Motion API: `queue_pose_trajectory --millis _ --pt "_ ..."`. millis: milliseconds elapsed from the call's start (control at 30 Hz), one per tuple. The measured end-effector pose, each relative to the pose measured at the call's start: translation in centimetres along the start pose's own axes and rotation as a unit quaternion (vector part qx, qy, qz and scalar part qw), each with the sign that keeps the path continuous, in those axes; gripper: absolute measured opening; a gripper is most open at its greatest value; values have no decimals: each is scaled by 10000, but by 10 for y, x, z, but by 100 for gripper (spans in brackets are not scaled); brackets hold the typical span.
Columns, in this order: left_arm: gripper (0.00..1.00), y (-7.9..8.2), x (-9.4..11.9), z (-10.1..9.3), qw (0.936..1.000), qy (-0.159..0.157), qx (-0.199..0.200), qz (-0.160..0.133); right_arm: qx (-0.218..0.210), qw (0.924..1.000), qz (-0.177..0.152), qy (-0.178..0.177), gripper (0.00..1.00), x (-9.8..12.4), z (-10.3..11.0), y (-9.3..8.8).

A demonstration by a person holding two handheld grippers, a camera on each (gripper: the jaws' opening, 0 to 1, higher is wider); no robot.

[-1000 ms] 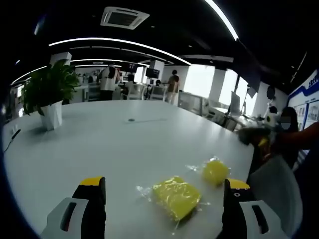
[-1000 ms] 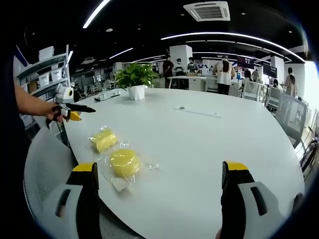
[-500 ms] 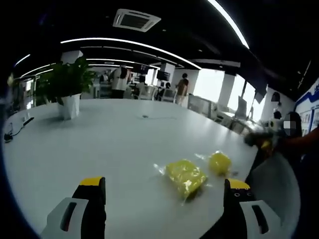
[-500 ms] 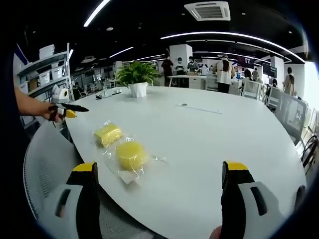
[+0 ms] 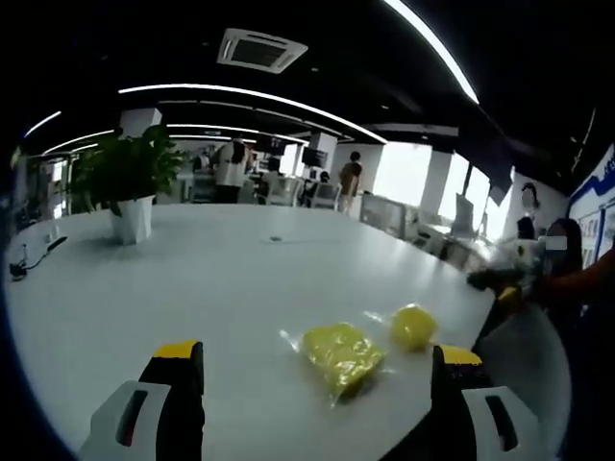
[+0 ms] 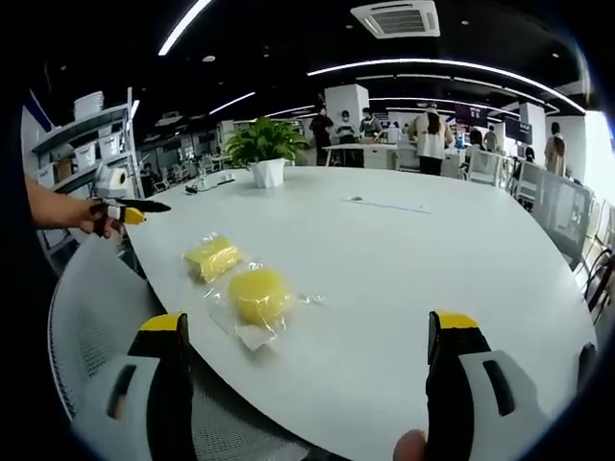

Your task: Compare the silicone blocks by pressing each to a similar depth, holding the contact briefly, and releasing to observe deformation and rebound differences across the visible hardness samples.

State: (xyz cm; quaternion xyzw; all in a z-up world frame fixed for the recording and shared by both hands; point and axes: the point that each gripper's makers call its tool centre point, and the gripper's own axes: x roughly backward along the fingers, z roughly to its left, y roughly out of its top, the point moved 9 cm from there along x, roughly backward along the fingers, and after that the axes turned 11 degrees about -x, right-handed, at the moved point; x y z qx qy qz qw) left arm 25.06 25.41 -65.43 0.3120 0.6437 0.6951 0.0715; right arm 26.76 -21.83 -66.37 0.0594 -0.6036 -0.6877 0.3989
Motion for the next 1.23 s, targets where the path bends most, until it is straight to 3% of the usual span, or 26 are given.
queue_pose_trajectory --millis 567,1033,1233 --pt "100 6 1 -5 9997 118 131 -140 -151 9999 34 -40 97 -1 -1 -4" --pt "100 3 -9 -17 9997 -238 -45 74 -331 9993 125 -132 97 -5 -2 -11" --pt "100 1 -5 -11 9999 -120 71 -7 -695 9971 -141 -286 96 0 -5 -7"
